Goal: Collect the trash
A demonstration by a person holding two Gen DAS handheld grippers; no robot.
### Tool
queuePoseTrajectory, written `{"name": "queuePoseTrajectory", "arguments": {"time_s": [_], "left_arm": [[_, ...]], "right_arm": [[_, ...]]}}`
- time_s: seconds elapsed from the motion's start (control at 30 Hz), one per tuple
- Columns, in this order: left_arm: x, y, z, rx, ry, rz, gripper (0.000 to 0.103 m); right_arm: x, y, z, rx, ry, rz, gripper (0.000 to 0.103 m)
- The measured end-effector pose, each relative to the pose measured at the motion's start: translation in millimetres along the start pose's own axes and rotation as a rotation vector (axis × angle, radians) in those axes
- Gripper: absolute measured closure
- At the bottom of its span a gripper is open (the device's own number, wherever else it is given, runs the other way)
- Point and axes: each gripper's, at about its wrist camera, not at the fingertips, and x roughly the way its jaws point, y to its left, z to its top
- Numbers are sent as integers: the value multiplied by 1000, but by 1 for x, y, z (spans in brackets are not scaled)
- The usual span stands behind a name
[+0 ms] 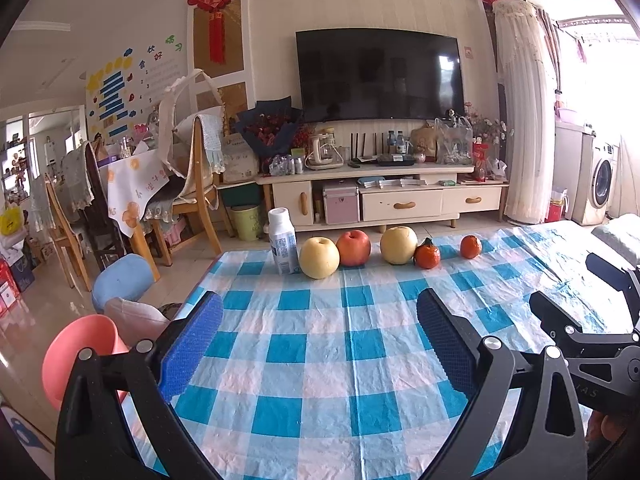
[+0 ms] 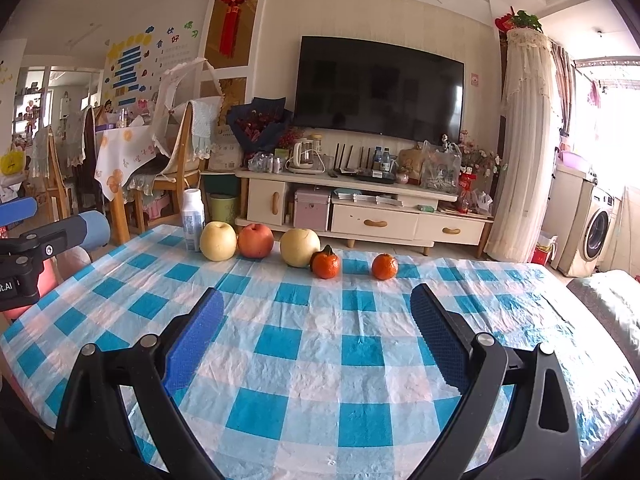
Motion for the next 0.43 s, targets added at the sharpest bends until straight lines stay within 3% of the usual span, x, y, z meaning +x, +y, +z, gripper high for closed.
{"name": "queuePoseTrajectory", "arguments": {"time_s": [0.2,0.43], "left_arm": [[39,9,-10,5,69,-3,6],[132,15,-52,-55,305,-24,6]], "right_arm": [[23,2,-10,31,76,39,8],[83,8,-38,59,269,77,8]]}}
